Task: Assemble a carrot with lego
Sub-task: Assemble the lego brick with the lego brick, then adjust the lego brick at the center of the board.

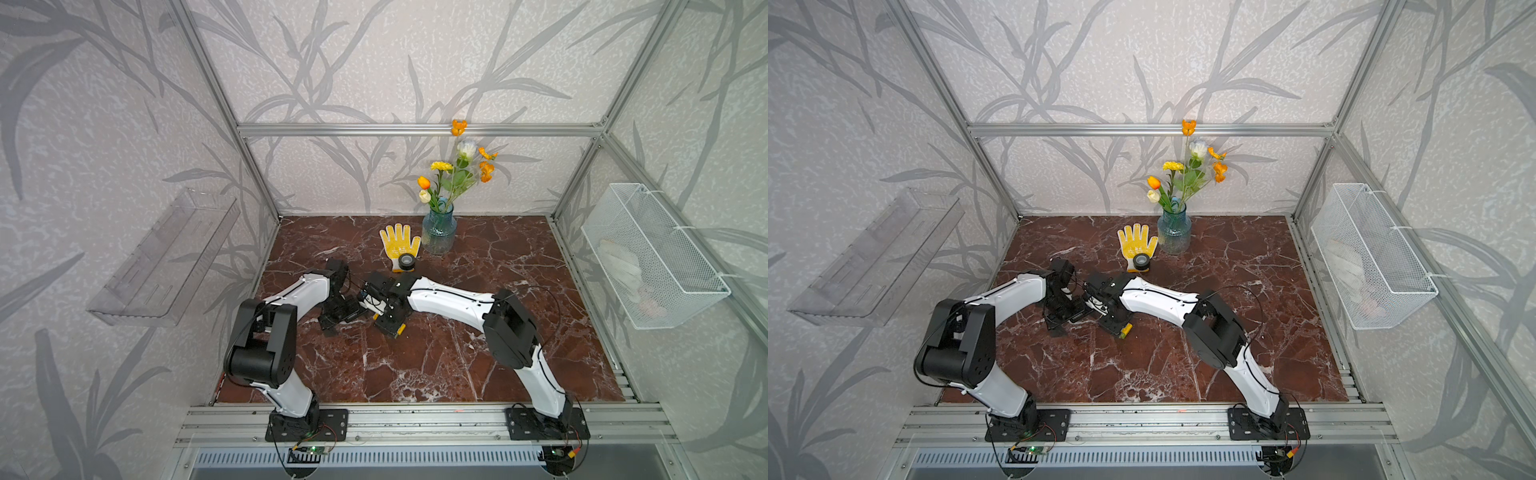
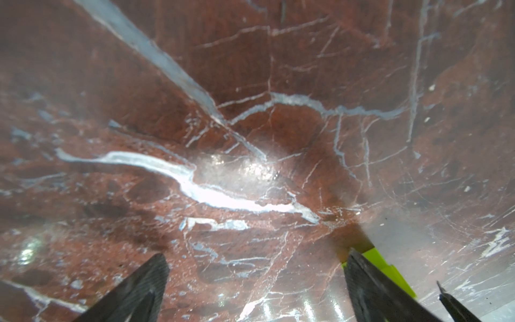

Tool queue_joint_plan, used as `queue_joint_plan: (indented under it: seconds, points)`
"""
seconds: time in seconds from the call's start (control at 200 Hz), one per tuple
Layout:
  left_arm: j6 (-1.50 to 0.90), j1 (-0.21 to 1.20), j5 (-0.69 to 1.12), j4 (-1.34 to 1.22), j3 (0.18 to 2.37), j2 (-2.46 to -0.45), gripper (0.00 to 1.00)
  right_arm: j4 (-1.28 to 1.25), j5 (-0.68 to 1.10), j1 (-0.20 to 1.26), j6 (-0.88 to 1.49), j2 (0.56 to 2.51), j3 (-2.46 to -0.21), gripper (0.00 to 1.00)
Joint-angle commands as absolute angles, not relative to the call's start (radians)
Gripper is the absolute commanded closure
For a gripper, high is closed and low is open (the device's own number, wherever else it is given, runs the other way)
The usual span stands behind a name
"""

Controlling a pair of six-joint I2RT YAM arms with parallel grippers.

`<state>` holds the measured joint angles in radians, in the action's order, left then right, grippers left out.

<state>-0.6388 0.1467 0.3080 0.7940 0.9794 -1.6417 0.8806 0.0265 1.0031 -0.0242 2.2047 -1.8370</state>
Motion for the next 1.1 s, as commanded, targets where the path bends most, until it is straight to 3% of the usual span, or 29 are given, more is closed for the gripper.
queue_joint_plan:
  seconds: [0.0, 0.33, 0.905, 1.095]
  points:
    - [-0.618, 0.128, 0.316, 0.835, 1.027, -1.591, 0.00, 0.974, 0.015, 1.002, -0.050, 2.178, -1.843, 0.38]
    - [-0.604, 0.098, 0.315, 0.869, 1.037, -1.566, 0.00, 0.997, 0.030, 1.001, -0.072, 2.192, -1.866, 0.53]
    - [-0.602, 0.094, 0.321, 0.873, 1.033, -1.561, 0.00, 1.025, 0.092, 0.983, -0.097, 2.213, -1.854, 0.52]
    - [-0.605, 0.094, 0.322, 0.864, 1.025, -1.563, 0.00, 1.019, 0.094, 0.982, -0.095, 2.216, -1.858, 0.63]
